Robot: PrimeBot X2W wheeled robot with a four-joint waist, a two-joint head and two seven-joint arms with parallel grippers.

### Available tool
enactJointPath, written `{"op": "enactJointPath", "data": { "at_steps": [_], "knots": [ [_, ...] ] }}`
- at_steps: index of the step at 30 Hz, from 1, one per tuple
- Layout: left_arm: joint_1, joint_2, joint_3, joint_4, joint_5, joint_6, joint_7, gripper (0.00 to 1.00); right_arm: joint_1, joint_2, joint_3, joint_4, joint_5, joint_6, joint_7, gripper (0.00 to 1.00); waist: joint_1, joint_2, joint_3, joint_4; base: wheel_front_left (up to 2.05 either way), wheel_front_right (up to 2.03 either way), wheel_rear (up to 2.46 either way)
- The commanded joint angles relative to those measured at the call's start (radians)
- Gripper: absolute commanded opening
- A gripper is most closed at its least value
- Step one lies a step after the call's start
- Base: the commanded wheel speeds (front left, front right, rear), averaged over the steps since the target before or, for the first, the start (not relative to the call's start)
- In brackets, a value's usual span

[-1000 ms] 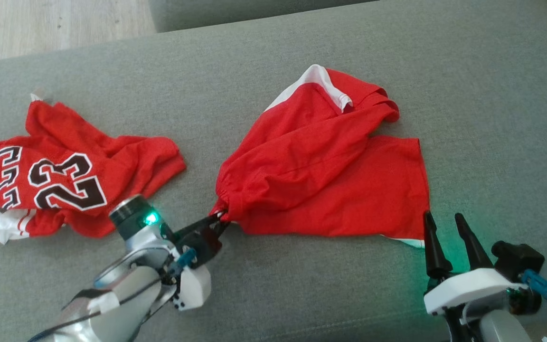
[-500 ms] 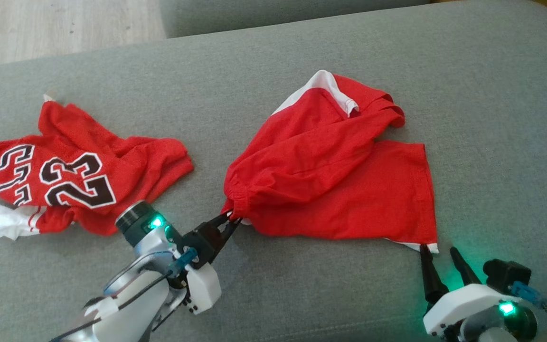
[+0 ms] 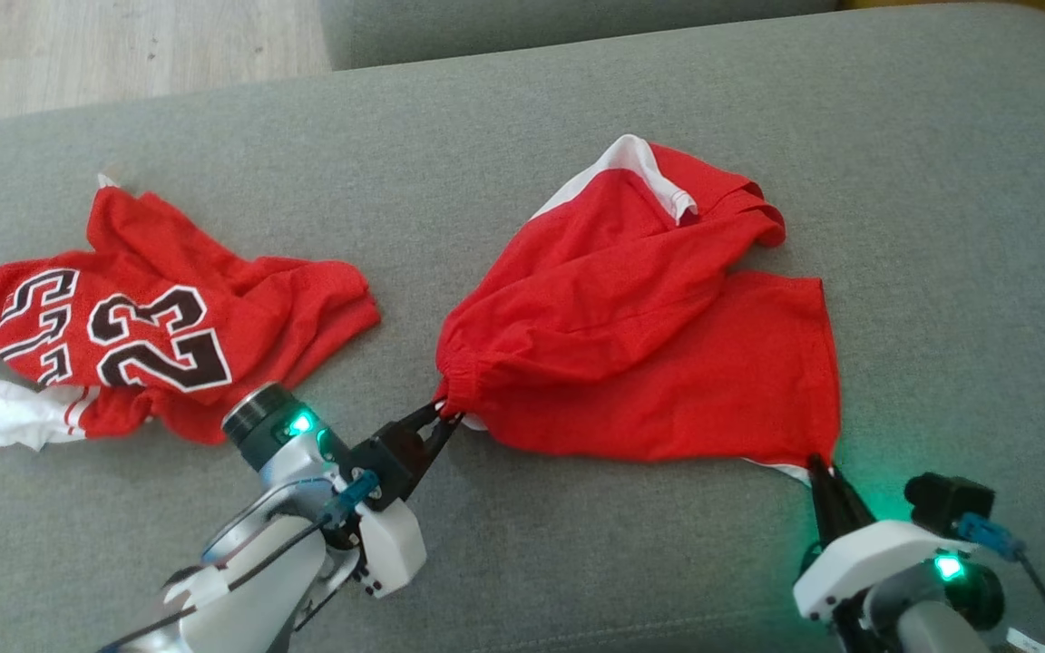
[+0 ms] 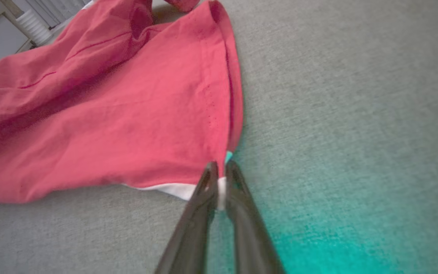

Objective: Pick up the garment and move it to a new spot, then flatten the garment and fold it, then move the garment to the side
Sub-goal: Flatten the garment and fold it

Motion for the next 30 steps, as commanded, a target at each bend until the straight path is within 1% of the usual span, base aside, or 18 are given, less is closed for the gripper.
{"op": "enactJointPath", "data": {
  "at_steps": [1,7,12,16,20,25,30],
  "knots": [
    [-0.031,0.018,0.046,-0.021,-0.009,0.007,-0.005,0.0,-0.019,0.001,0.043,-0.001,0.008,-0.001,-0.001,0.0,0.0,0.0,-0.001,-0.002,0.0,0.0,0.0],
    [-0.038,0.034,0.05,-0.004,-0.015,0.001,-0.005,0.0,-0.051,0.001,0.04,-0.037,0.005,-0.001,-0.041,0.0,0.0,0.0,-0.014,-0.009,0.0,0.0,0.0],
    [-0.07,0.052,0.059,0.001,-0.027,-0.011,-0.005,0.0,-0.102,0.001,0.027,-0.139,-0.013,-0.001,-0.039,0.0,0.0,0.0,-0.038,-0.016,0.0,0.0,0.0],
    [-0.126,0.069,0.071,-0.016,-0.049,-0.029,0.007,0.0,-0.164,-0.003,0.017,-0.261,-0.035,-0.001,0.007,0.0,0.0,0.0,-0.065,-0.016,0.0,0.0,0.0],
    [-0.202,0.084,0.092,-0.047,-0.093,-0.046,0.04,0.0,-0.237,-0.026,0.016,-0.377,-0.029,-0.001,0.069,0.0,0.0,0.0,-0.098,-0.017,0.0,0.0,0.0],
    [-0.326,0.09,0.124,-0.09,-0.172,-0.057,0.087,0.0,-0.34,-0.058,0.023,-0.464,-0.015,-0.001,0.136,0.0,0.0,0.0,-0.139,-0.017,0.0,0.0,0.0],
    [-0.424,0.094,0.156,-0.136,-0.238,-0.059,0.118,0.0,-0.401,-0.068,0.023,-0.541,-0.016,-0.001,0.173,0.0,0.0,0.0,-0.173,-0.017,0.0,0.0,0.0]
  ]
}}
